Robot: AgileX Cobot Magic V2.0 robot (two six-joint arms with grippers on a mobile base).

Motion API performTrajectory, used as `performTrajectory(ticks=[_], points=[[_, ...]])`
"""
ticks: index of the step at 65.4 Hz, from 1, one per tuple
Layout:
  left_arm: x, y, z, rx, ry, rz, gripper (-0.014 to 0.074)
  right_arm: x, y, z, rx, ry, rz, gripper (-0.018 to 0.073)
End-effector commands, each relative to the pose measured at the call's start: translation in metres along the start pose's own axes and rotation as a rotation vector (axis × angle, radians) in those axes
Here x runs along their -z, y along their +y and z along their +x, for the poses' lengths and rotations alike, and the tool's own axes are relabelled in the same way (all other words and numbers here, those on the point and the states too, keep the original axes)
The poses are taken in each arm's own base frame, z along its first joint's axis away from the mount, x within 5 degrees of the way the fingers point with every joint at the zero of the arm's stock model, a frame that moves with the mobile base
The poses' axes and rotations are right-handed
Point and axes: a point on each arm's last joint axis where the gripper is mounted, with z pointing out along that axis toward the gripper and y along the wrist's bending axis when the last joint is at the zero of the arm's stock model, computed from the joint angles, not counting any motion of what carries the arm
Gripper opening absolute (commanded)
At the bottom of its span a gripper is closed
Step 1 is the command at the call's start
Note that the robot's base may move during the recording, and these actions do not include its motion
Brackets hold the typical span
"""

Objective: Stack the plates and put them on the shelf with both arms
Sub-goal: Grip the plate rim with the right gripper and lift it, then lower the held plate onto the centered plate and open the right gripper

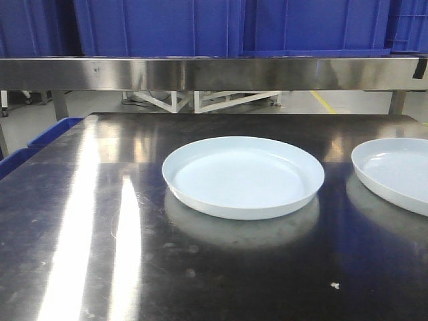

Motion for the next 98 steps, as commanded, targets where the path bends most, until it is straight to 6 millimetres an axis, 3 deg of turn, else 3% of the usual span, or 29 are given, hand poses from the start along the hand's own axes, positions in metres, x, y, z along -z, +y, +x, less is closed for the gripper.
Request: performTrajectory(ticks=[1,36,44,52,56,67,82,89,98], points=[[0.003,0.0,-0.017,0.003,-0.112,-0.004,0.0087,0.014,0.0,-0.019,0.011,-0.119,-0.005,0.0433],[0.003,0.0,-0.017,0.003,-0.112,-0.004,0.0087,0.003,0.0,-0.015,0.01,-0.082,0.0,0.0421],[0.003,0.0,-0.017,0.003,-0.112,-0.004,0.0087,0.003,0.0,-0.015,0.01,-0.081,0.0,0.0263],[0.003,0.0,-0.017,0.003,-0.112,-0.004,0.0087,0.003,0.0,-0.016,0.01,-0.082,-0.001,0.0001],[0.003,0.0,-0.017,0.003,-0.112,-0.004,0.0087,0.005,0.0,-0.018,0.01,-0.089,-0.002,0.0036],[0.003,0.0,-0.017,0.003,-0.112,-0.004,0.0087,0.03,0.006,-0.037,0.02,-0.149,-0.018,0.0019],[0.003,0.0,-0.017,0.003,-0.112,-0.004,0.0087,0.09,0.023,-0.069,0.033,-0.342,-0.081,0.0018],[0.003,0.0,-0.017,0.003,-0.112,-0.004,0.0087,0.111,0.045,-0.075,0.034,-0.389,-0.165,0.0018],[0.003,0.0,-0.017,0.003,-0.112,-0.004,0.0087,0.119,0.079,-0.071,0.057,-0.376,-0.284,0.0018]])
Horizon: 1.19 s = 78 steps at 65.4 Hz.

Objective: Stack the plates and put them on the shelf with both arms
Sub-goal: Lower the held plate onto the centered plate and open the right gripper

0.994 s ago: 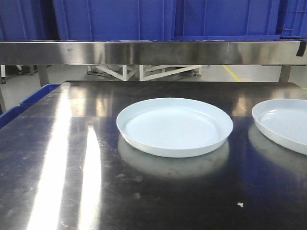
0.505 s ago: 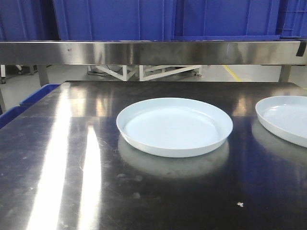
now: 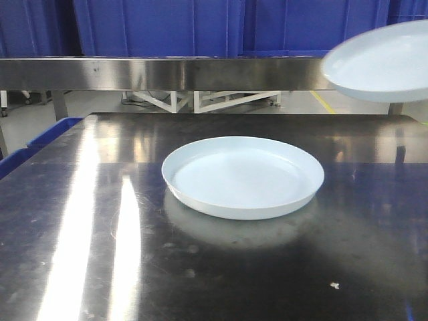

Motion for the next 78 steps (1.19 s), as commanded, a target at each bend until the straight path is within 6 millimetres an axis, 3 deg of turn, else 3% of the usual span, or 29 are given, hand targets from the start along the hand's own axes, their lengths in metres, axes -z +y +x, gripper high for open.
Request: performTrajectory(ticks=[1,13,22,32,50,78], points=[[0.003,-0.001,-0.017,0.003,-0.114,-0.004,0.0087,0.018,0.026,-0.016,0.007,-0.11,-0.094,0.0018],[0.003,-0.001,-0.017,0.003,-0.114,-0.004,0.0087,0.01,0.08,0.001,0.109,-0.081,-0.24,0.0018],[0.003,-0.001,-0.017,0.003,-0.114,-0.004,0.0087,-0.008,0.115,0.022,0.177,-0.005,-0.312,0.0018],[0.003,-0.001,-0.017,0.003,-0.114,-0.004,0.0087,-0.026,0.138,0.04,0.226,0.067,-0.346,0.0018],[0.003,-0.001,-0.017,0.003,-0.114,-0.004,0.0087,-0.05,0.145,0.055,0.243,0.137,-0.332,0.0018],[0.003,-0.001,-0.017,0.003,-0.114,-0.004,0.0087,-0.051,0.142,0.055,0.242,0.148,-0.324,0.0018]])
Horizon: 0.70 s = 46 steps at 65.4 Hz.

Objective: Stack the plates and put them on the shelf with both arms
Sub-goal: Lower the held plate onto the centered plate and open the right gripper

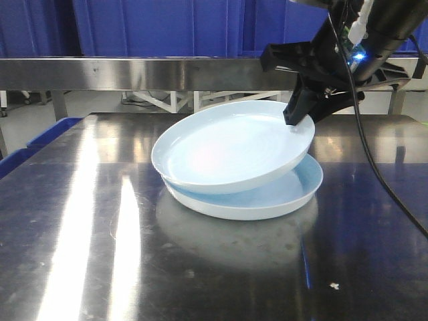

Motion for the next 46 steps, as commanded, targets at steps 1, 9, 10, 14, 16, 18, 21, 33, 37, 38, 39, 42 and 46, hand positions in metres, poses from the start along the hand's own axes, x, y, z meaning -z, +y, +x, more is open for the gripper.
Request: performTrajectory(ticks=[1,9,10,14,16,18,21,33,37,38,39,42,46], points=[[0.0032,-0.0006,-0.0178,0.003,-0.116,-0.003,0.0087,0.0203,0.0035,-0.0213,0.0,-0.129,-0.02,0.0018],[0.0032,-0.0006,-0.0178,0.003,-0.116,-0.003,0.0087,0.0207,-0.0027,-0.022,-0.012,-0.123,-0.007,0.0018],[0.0032,-0.0006,-0.0178,0.003,-0.116,-0.003,0.0087,0.0207,-0.0034,-0.0219,-0.014,-0.121,-0.006,0.0018],[0.0032,-0.0006,-0.0178,0.003,-0.116,-0.003,0.0087,0.0207,-0.0042,-0.0214,-0.015,-0.114,-0.004,0.0018],[0.0032,-0.0006,-0.0178,0.003,-0.116,-0.003,0.0087,0.0207,-0.0042,-0.021,-0.015,-0.11,-0.004,0.0018],[0.0032,-0.0006,-0.0178,0.003,-0.116,-0.003,0.0087,0.0207,-0.0043,-0.0207,-0.015,-0.106,-0.003,0.0018],[0.0032,-0.0006,-0.0178,0.003,-0.116,-0.003,0.0087,0.0206,-0.0043,-0.0203,-0.015,-0.102,-0.003,0.0018],[0.0032,-0.0006,-0.0178,0.003,-0.116,-0.003,0.0087,0.0205,-0.0039,-0.0197,-0.015,-0.096,-0.004,0.0018],[0.0032,-0.0006,-0.0178,0.003,-0.116,-0.003,0.0087,0.0205,-0.0039,-0.0197,-0.015,-0.096,-0.004,0.0023],[0.0032,-0.0006,-0.0178,0.003,-0.116,-0.003,0.0087,0.0205,-0.0039,-0.0196,-0.015,-0.095,-0.004,0.0029],[0.0032,-0.0006,-0.0178,0.003,-0.116,-0.003,0.0087,0.0205,-0.0039,-0.0195,-0.015,-0.094,-0.004,0.0042],[0.0032,-0.0006,-0.0178,0.003,-0.116,-0.003,0.0087,0.0205,-0.0039,-0.0195,-0.015,-0.093,-0.003,0.01],[0.0032,-0.0006,-0.0178,0.003,-0.116,-0.003,0.0087,0.0205,-0.004,-0.0194,-0.014,-0.092,-0.003,0.0207]])
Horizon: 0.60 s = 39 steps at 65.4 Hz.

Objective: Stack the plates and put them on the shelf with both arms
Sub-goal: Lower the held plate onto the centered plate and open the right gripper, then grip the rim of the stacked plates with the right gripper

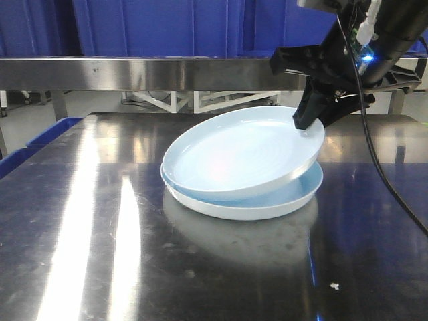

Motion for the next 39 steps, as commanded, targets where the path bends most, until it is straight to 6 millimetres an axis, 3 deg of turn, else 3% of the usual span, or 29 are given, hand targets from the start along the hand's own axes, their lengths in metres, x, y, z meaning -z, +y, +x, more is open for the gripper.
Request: performTrajectory(ticks=[1,6,11,27,39], points=[[0.003,-0.001,-0.018,0.003,-0.116,-0.003,0.0087,0.02,0.005,-0.02,0.005,-0.125,-0.023,0.0237],[0.003,-0.001,-0.018,0.003,-0.116,-0.003,0.0087,0.02,0.005,-0.02,0.008,-0.125,-0.022,0.0394],[0.003,-0.001,-0.018,0.003,-0.116,-0.003,0.0087,0.02,0.005,-0.019,0.01,-0.12,-0.02,0.047],[0.003,-0.001,-0.018,0.003,-0.116,-0.003,0.0087,0.019,0.004,-0.017,0.01,-0.094,-0.017,0.0463],[0.003,-0.001,-0.018,0.003,-0.116,-0.003,0.0087,0.005,0.001,-0.012,0.007,-0.042,-0.005,0.0463]])
